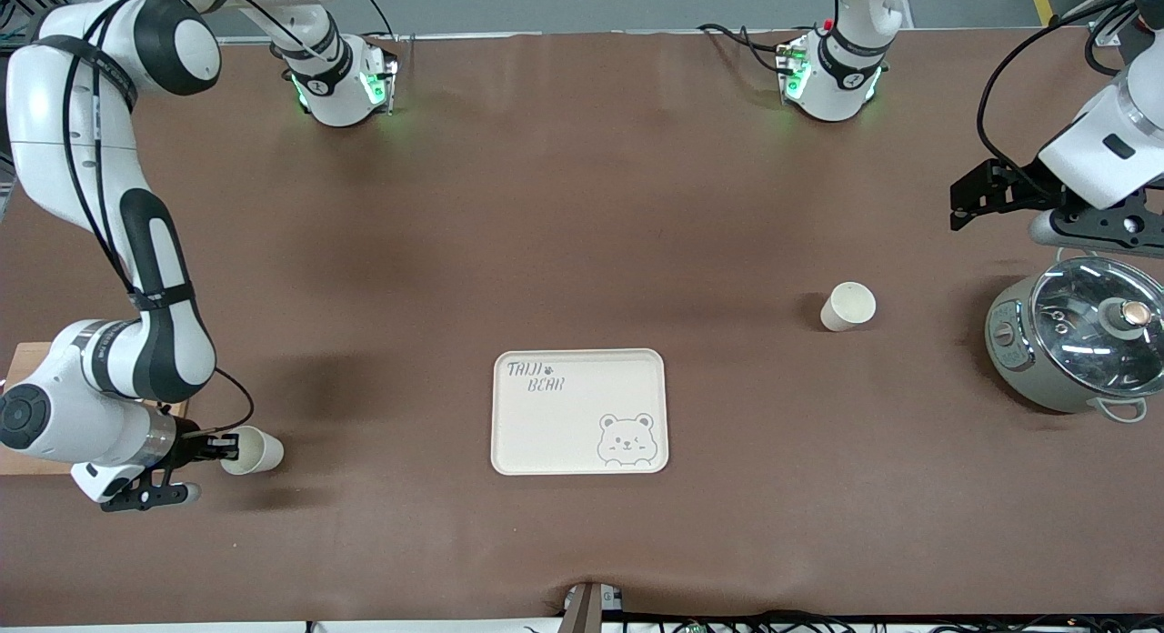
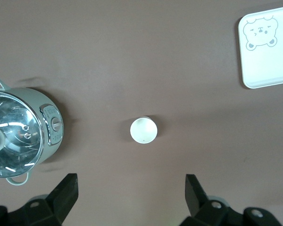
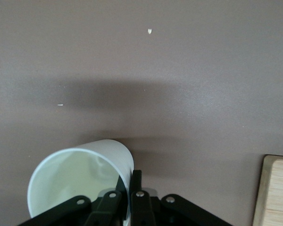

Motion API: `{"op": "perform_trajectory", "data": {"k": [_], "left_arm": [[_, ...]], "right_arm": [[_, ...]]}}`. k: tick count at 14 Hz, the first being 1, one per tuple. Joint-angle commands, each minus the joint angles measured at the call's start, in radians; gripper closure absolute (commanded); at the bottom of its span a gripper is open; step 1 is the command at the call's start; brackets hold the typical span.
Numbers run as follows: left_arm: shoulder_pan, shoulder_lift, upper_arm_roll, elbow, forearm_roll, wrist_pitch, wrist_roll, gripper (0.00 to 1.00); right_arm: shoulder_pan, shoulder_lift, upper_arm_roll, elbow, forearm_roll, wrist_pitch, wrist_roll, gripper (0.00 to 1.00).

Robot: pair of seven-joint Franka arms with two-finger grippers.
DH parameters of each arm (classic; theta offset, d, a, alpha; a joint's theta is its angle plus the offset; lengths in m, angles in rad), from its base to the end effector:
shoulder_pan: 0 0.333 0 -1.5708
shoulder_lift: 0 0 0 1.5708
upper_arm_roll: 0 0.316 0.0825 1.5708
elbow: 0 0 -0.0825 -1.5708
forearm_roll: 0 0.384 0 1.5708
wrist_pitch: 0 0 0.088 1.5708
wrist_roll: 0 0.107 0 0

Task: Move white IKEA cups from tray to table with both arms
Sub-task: 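Lower the cup beside the cutting board and open the right gripper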

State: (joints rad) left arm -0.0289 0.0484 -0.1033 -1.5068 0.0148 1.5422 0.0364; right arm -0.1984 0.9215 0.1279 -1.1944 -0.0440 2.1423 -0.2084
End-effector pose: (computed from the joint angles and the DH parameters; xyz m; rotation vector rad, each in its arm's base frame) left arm 0.5624 -0.0716 0.6251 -3.1201 0.2630 0.0192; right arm 0.7594 -0.0833 0.2286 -3.0780 -0.1683 -0.0642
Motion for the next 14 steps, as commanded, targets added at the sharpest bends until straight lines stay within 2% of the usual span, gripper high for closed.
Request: {"op": "perform_trajectory", "data": {"k": [1, 4, 6, 8, 14], "left_arm": [[0.001, -0.028, -0.004, -0.027, 0.016, 0.009, 0.003, 0.0], [0.0, -0.024, -0.004, -0.027, 0.014, 0.01, 0.003, 0.0], [0.0, -0.024, -0.004, -0.027, 0.013, 0.01, 0.003, 0.0], [0.0, -0.024, -0.004, -0.029, 0.013, 0.01, 0.002, 0.0], [-0.003, -0.021, -0.004, -0.032, 0.011, 0.012, -0.001, 0.0]], "right_arm": [[-0.015, 0.008, 0.018, 0.007, -0.011, 0.015, 0.007, 0.0], [-0.015, -0.035, 0.018, 0.013, -0.014, -0.016, 0.009, 0.0], [-0.01, -0.081, 0.019, 0.022, -0.01, -0.155, 0.021, 0.0], [-0.006, -0.188, 0.021, 0.024, -0.011, -0.301, 0.079, 0.0], [0.002, -0.522, 0.026, 0.019, -0.004, -0.614, 0.146, 0.0]]}}
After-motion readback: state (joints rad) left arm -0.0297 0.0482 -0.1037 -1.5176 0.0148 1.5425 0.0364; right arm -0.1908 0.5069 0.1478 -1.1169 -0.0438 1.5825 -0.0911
